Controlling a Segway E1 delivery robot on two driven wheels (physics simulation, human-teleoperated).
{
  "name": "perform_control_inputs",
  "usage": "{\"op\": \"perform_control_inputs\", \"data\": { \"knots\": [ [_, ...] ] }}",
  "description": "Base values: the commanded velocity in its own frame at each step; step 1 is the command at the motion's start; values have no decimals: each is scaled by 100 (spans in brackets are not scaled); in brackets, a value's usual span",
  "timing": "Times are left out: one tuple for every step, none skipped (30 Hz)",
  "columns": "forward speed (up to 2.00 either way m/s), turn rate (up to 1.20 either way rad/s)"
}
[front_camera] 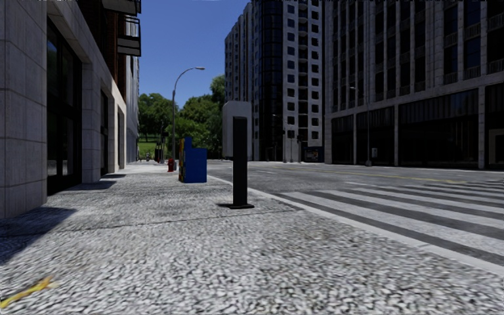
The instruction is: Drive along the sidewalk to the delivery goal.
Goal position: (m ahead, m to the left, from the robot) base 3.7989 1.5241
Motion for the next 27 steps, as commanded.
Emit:
{"op": "perform_control_inputs", "data": {
  "knots": [
    [146,61],
    [146,61],
    [146,61],
    [146,61],
    [145,61],
    [145,61],
    [145,61],
    [145,61],
    [145,61],
    [145,61],
    [145,61],
    [146,61],
    [146,61],
    [147,61],
    [147,61],
    [147,61],
    [147,61],
    [147,61],
    [147,61],
    [147,61],
    [147,56],
    [147,52],
    [147,40],
    [147,29],
    [150,0],
    [153,0],
    [154,0]
  ]
}}
